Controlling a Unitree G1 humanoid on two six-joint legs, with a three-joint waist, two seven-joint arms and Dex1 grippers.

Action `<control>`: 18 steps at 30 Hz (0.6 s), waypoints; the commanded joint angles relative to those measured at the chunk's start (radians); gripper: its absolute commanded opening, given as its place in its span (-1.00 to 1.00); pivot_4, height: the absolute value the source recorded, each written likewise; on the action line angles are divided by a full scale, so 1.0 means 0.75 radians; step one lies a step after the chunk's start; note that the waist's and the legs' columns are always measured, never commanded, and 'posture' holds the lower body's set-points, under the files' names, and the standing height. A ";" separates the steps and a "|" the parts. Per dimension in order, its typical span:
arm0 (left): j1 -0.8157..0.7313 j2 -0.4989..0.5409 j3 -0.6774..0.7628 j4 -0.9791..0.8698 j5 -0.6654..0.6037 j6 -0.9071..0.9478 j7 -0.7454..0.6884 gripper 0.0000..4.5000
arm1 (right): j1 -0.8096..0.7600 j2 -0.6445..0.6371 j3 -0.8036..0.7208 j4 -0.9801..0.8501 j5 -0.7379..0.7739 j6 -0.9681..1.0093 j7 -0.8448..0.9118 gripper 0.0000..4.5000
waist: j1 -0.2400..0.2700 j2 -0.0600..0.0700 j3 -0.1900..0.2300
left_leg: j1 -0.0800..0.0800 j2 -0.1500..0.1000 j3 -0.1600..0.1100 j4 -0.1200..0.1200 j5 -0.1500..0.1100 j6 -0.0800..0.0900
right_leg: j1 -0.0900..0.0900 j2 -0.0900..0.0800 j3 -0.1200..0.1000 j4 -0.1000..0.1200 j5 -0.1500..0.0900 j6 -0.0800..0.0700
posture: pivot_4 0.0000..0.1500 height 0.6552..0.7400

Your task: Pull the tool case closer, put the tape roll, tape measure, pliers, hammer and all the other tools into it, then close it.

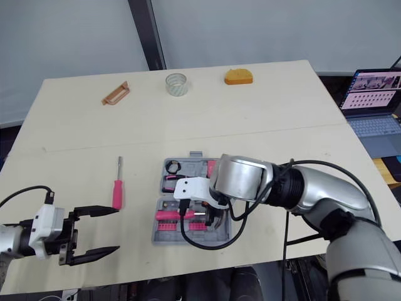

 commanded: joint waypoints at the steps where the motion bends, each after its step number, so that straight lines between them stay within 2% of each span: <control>1: 0.013 0.008 0.039 -0.045 -0.010 0.001 0.008 1.00 | 0.001 0.008 0.006 -0.013 -0.021 -0.019 0.016 -0.99 | 0.000 0.000 0.000 | 0.000 0.000 0.000 0.000 0.000 0.000 | 0.000 0.000 0.000 0.000 0.000 0.000 | 1.00 1.00; 18: 0.023 0.003 0.041 -0.064 -0.008 0.012 0.026 1.00 | 0.040 0.020 0.031 0.035 -0.076 -0.050 0.020 -0.99 | 0.000 0.000 0.000 | 0.000 0.000 0.000 0.000 0.000 0.000 | 0.000 0.000 0.000 0.000 0.000 0.000 | 1.00 1.00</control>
